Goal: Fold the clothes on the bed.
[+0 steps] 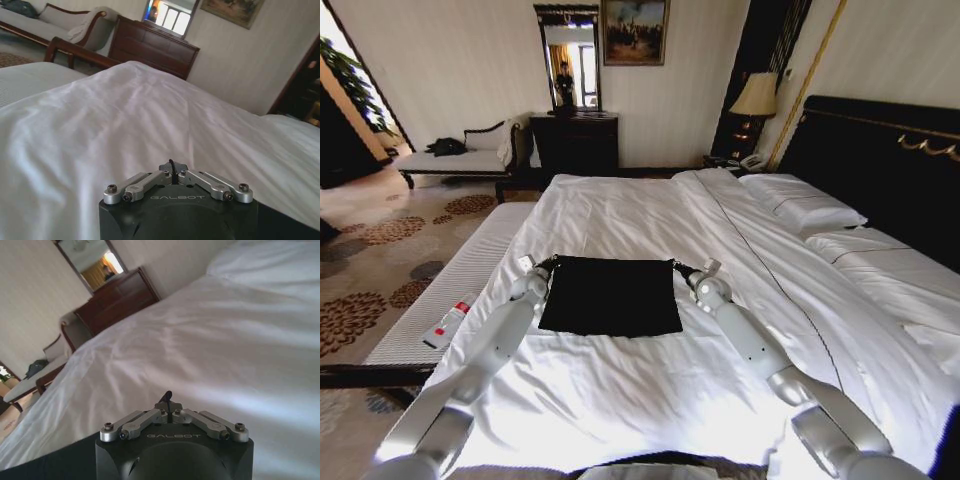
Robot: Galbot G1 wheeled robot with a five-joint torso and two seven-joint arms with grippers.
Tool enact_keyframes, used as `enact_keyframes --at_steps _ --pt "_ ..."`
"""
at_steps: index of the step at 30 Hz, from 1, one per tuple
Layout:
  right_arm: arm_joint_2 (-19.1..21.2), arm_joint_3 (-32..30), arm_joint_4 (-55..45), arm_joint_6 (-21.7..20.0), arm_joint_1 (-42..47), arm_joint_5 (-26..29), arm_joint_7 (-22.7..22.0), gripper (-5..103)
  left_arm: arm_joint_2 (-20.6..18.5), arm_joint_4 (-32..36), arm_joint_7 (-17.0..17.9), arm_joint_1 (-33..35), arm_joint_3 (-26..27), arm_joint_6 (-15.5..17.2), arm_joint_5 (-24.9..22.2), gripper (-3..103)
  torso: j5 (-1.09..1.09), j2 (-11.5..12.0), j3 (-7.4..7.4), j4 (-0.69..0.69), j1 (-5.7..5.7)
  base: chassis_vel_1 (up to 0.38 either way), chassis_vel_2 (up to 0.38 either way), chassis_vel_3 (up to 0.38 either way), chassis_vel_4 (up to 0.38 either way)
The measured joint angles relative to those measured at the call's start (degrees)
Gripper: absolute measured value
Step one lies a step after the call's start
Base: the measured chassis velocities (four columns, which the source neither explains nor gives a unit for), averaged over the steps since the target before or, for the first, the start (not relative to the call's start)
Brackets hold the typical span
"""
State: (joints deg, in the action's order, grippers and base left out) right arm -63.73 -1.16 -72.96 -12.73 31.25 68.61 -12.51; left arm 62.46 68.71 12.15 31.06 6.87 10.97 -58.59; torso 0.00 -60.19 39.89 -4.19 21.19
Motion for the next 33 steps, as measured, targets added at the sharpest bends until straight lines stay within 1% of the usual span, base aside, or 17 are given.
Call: enact_keyframes --at_steps 3,4,8,9,12,13,18,22,23,33 --pt "1.47 -1.23 -4.14 1.02 3.08 -2.08 0.25 0 -1.0 5.21 0.11 3.81 1.78 -0.07 -0.89 1 0.01 -0.01 -0.01 0.0 -0.01 0.0 0.0 0.0 0.0" --pt "1.47 -1.23 -4.14 1.02 3.08 -2.08 0.25 0 -1.0 5.21 0.11 3.81 1.78 -0.07 -0.89 1 0.01 -0.01 -0.01 0.0 -0.01 0.0 0.0 0.0 0.0" --pt "3.58 -2.77 -9.31 2.6 9.02 -5.53 0.73 0 -1.82 12.38 0.21 10.98 5.79 -0.52 -0.65 1 0.0 0.0 -0.01 -0.02 -0.01 0.0 0.0 0.0 0.0" --pt "3.58 -2.77 -9.31 2.6 9.02 -5.53 0.73 0 -1.82 12.38 0.21 10.98 5.79 -0.52 -0.65 1 0.0 0.0 -0.01 -0.02 -0.01 0.0 0.0 0.0 0.0" --pt "4.33 -3.6 -12.82 3.21 13.66 -7.27 0.74 0 -2.58 16.56 0.15 15.88 8.25 -0.81 -0.55 1 0.01 -0.01 -0.01 -0.02 -0.01 0.0 0.0 0.0 0.0" --pt "4.33 -3.6 -12.82 3.21 13.66 -7.27 0.74 0 -2.58 16.56 0.15 15.88 8.25 -0.81 -0.55 1 0.01 -0.01 -0.01 -0.02 -0.01 0.0 0.0 0.0 0.0" --pt "4.74 -4.52 -16.34 4.43 20.17 -10.43 1.1 0 -4.65 21.35 -0.48 22.96 11.28 -1.27 -0.61 1 0.01 -0.01 -0.01 -0.01 -0.02 0.0 0.0 0.0 0.0" --pt "5.15 -5.52 -17.86 4.94 22.68 -10.81 1.16 0 -5.41 23.7 -0.35 25.32 12.3 -1.45 -0.79 1 0.01 -0.01 0.0 -0.01 0.0 0.0 0.0 0.0 0.0" --pt "5.76 -6.42 -19.98 5.43 25.43 -11.61 1.23 0 -5.7 25.46 -0.33 27.36 12.5 -1.68 -0.47 1 0.01 0.0 0.0 -0.02 0.0 0.0 0.0 0.0 0.0" --pt "6.33 -6.78 -21.93 5.88 29.2 -13.18 1.52 0 -6.68 25.34 -1.19 30.72 13.2 -2.28 0.67 1 0.0 0.01 0.0 -0.01 0.0 0.0 0.0 0.0 0.0"
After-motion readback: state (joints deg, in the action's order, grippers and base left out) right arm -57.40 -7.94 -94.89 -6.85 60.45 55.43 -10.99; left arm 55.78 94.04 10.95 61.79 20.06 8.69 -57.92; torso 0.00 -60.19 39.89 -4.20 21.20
